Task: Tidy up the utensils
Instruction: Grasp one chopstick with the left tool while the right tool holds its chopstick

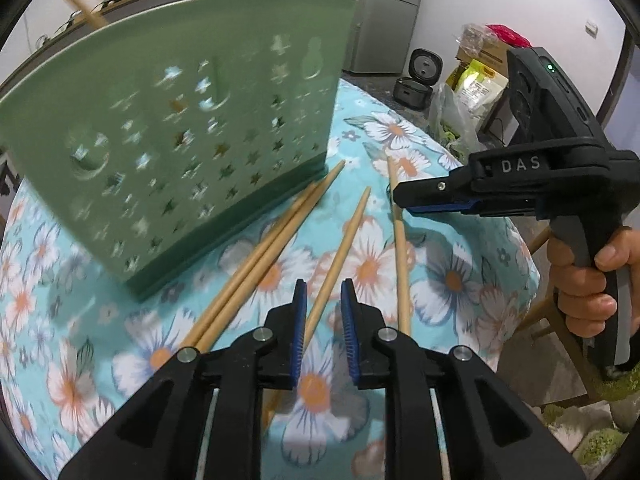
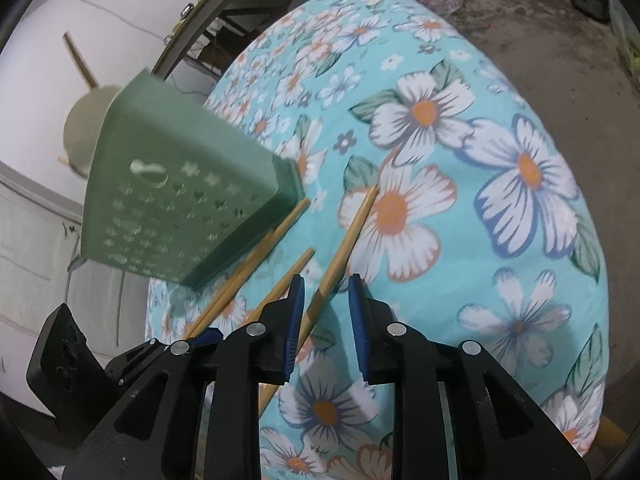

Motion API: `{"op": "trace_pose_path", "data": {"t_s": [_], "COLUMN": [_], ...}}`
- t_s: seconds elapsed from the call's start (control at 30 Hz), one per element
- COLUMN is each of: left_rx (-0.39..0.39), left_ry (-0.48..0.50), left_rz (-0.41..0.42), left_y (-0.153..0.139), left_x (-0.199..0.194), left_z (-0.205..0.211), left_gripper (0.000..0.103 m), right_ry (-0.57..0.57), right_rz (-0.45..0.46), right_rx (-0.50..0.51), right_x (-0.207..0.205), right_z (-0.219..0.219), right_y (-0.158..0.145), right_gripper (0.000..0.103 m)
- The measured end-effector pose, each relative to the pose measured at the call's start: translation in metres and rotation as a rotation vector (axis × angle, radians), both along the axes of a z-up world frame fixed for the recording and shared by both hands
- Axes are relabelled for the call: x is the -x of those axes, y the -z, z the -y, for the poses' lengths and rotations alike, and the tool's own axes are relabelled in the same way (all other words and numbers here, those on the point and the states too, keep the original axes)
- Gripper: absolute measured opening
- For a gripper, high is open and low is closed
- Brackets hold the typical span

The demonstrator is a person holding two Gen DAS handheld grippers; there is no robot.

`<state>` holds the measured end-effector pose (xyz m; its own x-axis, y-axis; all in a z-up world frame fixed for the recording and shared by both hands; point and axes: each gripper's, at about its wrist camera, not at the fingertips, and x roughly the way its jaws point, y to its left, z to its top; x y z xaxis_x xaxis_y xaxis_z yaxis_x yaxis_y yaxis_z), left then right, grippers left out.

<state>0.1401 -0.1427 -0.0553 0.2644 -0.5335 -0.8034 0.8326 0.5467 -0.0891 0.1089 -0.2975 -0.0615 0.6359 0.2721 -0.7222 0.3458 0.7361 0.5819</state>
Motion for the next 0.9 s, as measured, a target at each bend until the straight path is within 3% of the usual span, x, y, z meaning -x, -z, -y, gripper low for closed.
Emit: {"op": "trace_pose_path", "data": {"t_s": [0.27,0.47,0.67,0.73,0.9], "left_rx": [-0.023,-0.017,0.005,0.016,0.075], "left_ry": [0.024,0.014,-0.006,-0.019,-0.05], "left_rz": [-0.041,-0.042,-0.041,-0.04,-0.025], "left_y": [0.014,0.016,0.012,0.008,-0.015], "left_x": [-0.018,-0.025,-0.026,-0.028,-0.026], "left_z": [0.038,0.055,0.056,0.047,0.026], "left_gripper": [0.017,0.017,0.011,0.006,0.006], "right_ry": [0.072,0.127,0.148,0.143,0.121], "right_rz": [0.019,0.024,0.051,0.072,0.13], "right_rx": [-0.065,-0.122,-0.165,-0.163,-0.135], "right_x": [-0.017,-0.028,-0.023,-0.018,-0.009], "right_z": [0.019,0.028,0.032,0.031,0.026], "right_y": [0.005,0.017,0.017,0.011,-0.014], "right_gripper": [0.024,0.012,0.007,0.006,0.005]}}
